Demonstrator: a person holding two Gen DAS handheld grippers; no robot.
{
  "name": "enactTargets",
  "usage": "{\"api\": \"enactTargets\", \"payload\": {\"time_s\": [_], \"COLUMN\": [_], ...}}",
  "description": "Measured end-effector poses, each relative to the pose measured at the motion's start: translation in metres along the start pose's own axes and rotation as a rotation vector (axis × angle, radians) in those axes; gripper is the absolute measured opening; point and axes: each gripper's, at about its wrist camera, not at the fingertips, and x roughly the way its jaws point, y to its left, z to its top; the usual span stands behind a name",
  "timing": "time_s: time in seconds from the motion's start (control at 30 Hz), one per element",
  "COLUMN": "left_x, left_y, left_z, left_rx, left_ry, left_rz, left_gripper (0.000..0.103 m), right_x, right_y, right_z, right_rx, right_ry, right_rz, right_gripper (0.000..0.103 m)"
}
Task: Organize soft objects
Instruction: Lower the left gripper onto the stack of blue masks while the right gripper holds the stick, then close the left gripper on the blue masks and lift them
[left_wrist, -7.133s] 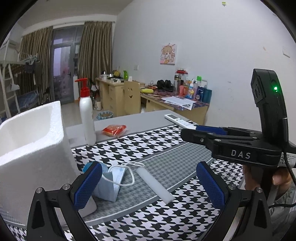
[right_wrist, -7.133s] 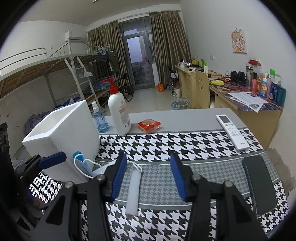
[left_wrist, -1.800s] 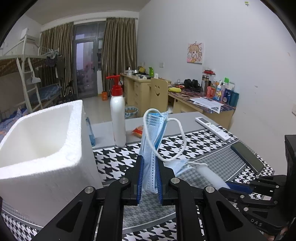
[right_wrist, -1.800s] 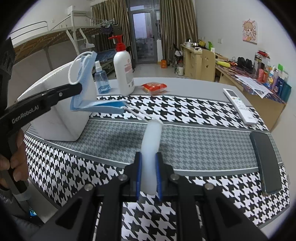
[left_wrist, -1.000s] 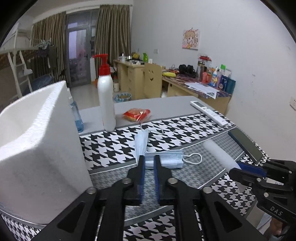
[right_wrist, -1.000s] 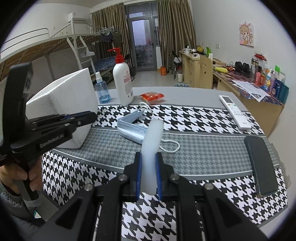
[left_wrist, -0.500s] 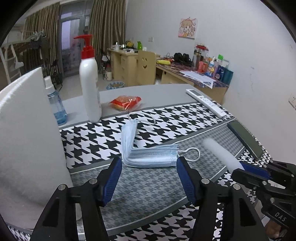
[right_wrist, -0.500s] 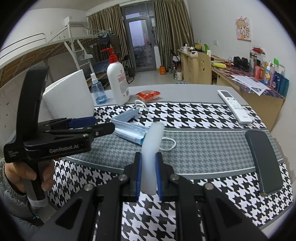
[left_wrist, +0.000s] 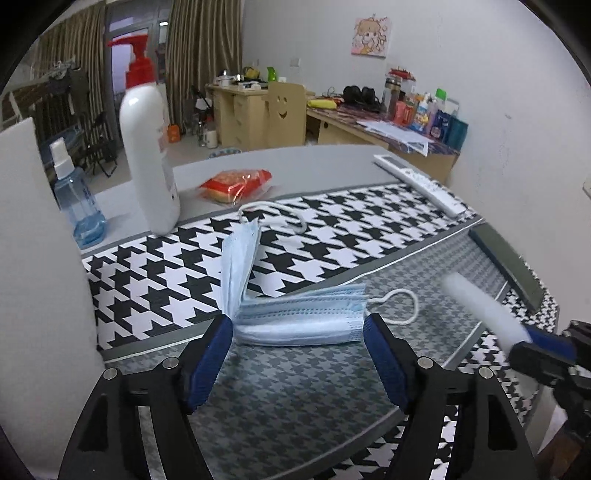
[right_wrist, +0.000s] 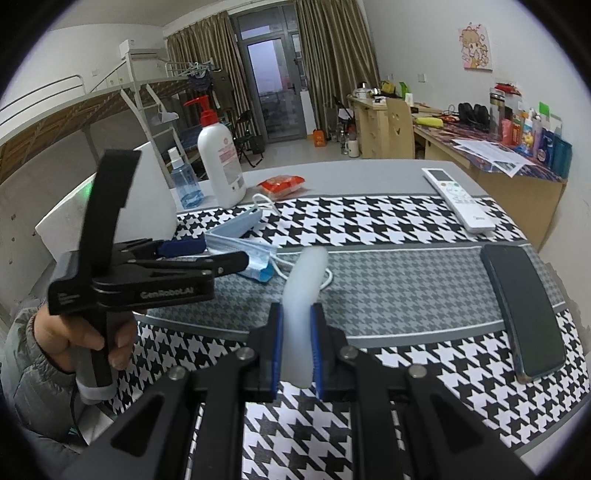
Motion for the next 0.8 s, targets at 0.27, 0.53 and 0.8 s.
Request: {"api": "enactTargets", "payload": {"time_s": [0.27,0.53,0.8], "left_x": [0.017,-0.012,-0.013], "left_y": [0.012,0.005,0.0], "left_z": [-0.002,-0.001,0.004], "left_rx": [-0.026,-0.015,0.005], "left_ry": [0.055,-0.015,-0.011], "left_rz": [0.053,0.012,0.054], "left_gripper": [0.004,0.003,0.046], "right_x": [-0.006,-0.011,-0.012], "right_y": [-0.003,-0.001,-0.004], "right_z": [-0.002,-0.002,-0.001], "right_rx": [0.009,0.004,0.006], "right_ry": [-0.006,-0.019,-0.025], "right_rz": [-0.014,-0.016,-0.007], "right_gripper": [0.017,0.017,0.017]}}
